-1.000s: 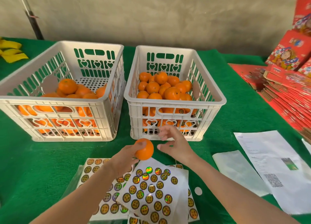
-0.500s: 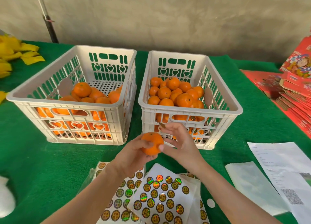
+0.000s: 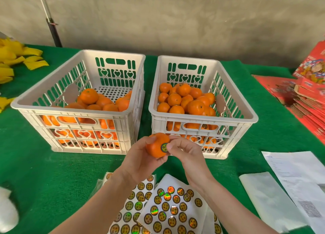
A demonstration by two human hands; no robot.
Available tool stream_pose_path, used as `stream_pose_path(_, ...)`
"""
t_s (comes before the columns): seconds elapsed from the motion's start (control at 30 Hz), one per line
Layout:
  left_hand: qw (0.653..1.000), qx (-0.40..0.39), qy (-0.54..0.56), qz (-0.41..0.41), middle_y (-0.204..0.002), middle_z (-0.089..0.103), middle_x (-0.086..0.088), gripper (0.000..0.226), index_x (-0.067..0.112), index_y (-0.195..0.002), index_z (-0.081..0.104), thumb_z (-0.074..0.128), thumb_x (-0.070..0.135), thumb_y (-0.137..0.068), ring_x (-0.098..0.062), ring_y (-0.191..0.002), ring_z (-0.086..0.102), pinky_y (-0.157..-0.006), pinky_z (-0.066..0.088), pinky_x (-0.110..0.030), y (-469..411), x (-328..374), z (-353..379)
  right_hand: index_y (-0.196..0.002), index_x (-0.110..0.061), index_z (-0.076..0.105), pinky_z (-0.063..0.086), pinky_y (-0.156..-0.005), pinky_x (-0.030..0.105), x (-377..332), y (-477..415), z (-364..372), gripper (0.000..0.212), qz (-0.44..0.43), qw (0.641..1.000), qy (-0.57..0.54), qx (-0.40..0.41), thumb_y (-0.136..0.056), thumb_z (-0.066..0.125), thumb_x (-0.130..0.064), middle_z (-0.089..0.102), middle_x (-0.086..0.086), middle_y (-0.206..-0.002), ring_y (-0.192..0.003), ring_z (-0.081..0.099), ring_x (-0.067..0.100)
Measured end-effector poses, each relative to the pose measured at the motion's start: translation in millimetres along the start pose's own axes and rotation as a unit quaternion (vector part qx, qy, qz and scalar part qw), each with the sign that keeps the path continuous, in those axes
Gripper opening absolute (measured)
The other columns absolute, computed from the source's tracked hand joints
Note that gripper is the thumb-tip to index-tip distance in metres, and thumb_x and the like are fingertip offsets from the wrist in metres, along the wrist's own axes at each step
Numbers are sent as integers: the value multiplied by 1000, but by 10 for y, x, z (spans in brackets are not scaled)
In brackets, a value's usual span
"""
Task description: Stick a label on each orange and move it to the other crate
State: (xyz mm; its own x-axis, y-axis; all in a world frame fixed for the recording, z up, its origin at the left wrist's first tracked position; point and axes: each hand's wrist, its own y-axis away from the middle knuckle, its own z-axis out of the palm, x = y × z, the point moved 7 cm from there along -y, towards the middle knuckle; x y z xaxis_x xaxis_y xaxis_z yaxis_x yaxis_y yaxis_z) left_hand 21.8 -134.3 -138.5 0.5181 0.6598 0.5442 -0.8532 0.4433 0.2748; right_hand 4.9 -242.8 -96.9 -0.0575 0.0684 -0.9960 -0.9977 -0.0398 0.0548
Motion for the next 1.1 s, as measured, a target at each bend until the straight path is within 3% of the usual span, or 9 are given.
stream_pose_path(0.27,1000,2,2,-4,-106,64,-16,84,4,-118,57,90,19,-42,-23,-84,64,-72,52,-32,53,23,85,-72,-13,66,48,-88,32,-54,-5,7,14,-43,996,71,41,-84,66,-5,63,5,-104,-100,57,16)
stream_pose_path(0.43,1000,-7,-5,2,-127,56,-24,102,0,-135,45,88,18,-44,-36,-113,52,-100,43,-43,101,25,179,-84,-11,60,49,-90,43,-54,62,-5,8,-94,987,113,69,-84,66,-6,59,-1,-102,-101,56,12)
stream_pose_path(0.6,999,-19,-41,-2,-133,51,-30,98,-2,-134,45,86,25,-49,-44,-125,47,-105,40,-50,192,33,182,-109,-38,47,47,-80,20,-110,182,-9,40,-125,984,113,54,-77,72,-32,58,-21,-104,-100,56,3)
stream_pose_path(0.67,996,-30,-82,11,-121,60,-26,88,-1,-130,50,84,32,-55,-38,-107,61,-89,53,-43,231,65,228,-120,-48,39,43,-87,14,-178,238,64,56,-149,974,170,1,-73,68,-49,49,-27,-116,-112,49,0)
stream_pose_path(0.77,984,-19,-168,54,-117,63,-21,64,7,-122,60,77,40,-70,-30,-102,65,-81,56,-37,198,150,384,-125,-51,30,39,-92,11,-367,194,117,69,-204,945,254,-17,-71,71,-40,38,-25,-126,-119,41,-3)
stream_pose_path(0.87,917,44,-357,172,-113,66,-12,58,12,-118,60,50,59,-85,-20,-105,64,-88,52,-37,118,452,625,-120,-44,35,39,-87,8,-714,19,8,67,-264,933,242,29,-70,74,-21,39,-32,-118,-110,45,-7)
stream_pose_path(0.97,779,87,-531,320,-105,61,-8,39,7,-111,55,33,38,-102,-20,-96,61,-83,50,-33,-57,883,924,-115,-42,37,39,-79,3,-1097,-348,-265,68,-271,932,227,72,-67,79,-21,37,-37,-112,-105,44,-14)
stream_pose_path(1.03,696,117,-629,328,-108,57,-3,24,9,-120,49,36,19,-102,-16,-94,56,-83,45,-26,-339,1052,1010,-113,-36,38,40,-76,10,-1272,-758,-524,65,-227,923,292,110,-67,79,-19,43,-23,-112,-100,47,-4)
stream_pose_path(1.1,643,120,-691,308,-103,56,-1,30,10,-129,45,34,11,-101,-9,-85,53,-70,41,-19,-625,1096,1014,-113,-28,41,42,-74,25,-1289,-1213,-808,60,-130,902,394,122,-67,77,-17,48,-5,-114,-98,48,10)
